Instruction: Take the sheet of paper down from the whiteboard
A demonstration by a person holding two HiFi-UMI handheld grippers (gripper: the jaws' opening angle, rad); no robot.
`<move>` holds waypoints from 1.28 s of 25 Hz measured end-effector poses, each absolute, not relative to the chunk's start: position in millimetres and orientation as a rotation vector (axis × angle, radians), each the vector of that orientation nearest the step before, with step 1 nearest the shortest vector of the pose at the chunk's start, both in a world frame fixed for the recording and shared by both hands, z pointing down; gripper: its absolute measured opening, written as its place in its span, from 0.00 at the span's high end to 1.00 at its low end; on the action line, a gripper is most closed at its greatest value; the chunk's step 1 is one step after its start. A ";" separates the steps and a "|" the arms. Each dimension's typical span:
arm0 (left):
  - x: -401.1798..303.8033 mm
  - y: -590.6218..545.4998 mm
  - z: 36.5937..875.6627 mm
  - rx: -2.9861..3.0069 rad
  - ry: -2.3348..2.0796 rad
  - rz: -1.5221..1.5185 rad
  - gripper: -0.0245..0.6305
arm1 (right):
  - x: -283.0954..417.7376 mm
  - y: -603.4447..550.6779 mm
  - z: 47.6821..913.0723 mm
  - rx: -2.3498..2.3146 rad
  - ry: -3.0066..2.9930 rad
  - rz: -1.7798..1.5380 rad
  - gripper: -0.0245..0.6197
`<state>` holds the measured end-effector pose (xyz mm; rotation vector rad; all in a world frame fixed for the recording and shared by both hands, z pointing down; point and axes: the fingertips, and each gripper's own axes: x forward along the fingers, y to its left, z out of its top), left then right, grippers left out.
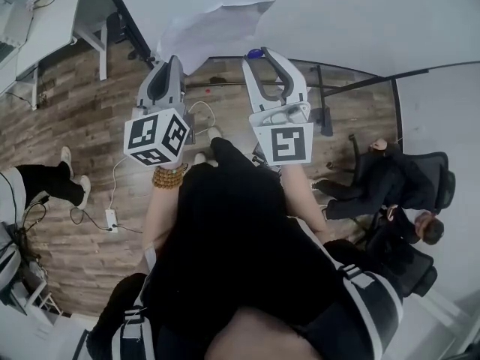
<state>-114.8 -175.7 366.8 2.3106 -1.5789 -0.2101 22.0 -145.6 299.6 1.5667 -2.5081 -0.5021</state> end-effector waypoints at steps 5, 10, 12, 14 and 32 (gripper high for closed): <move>-121.9 -158.8 371.7 2.317 -1.577 -0.194 0.95 | 5.5 -135.6 312.9 1.583 -2.520 -0.436 0.78; -125.0 -142.1 371.3 2.314 -1.584 -0.212 0.95 | 1.8 -121.7 321.3 1.638 -2.528 -0.363 0.78; -126.9 -137.2 369.7 2.318 -1.608 -0.223 0.95 | 2.9 -117.6 325.7 1.674 -2.520 -0.335 0.78; -129.0 -132.4 369.3 2.327 -1.638 -0.219 0.95 | 3.7 -113.7 332.7 1.714 -2.498 -0.293 0.78; -139.4 -113.7 389.0 2.332 -1.683 -0.130 0.95 | -25.3 -88.4 361.1 1.674 -2.536 -0.164 0.78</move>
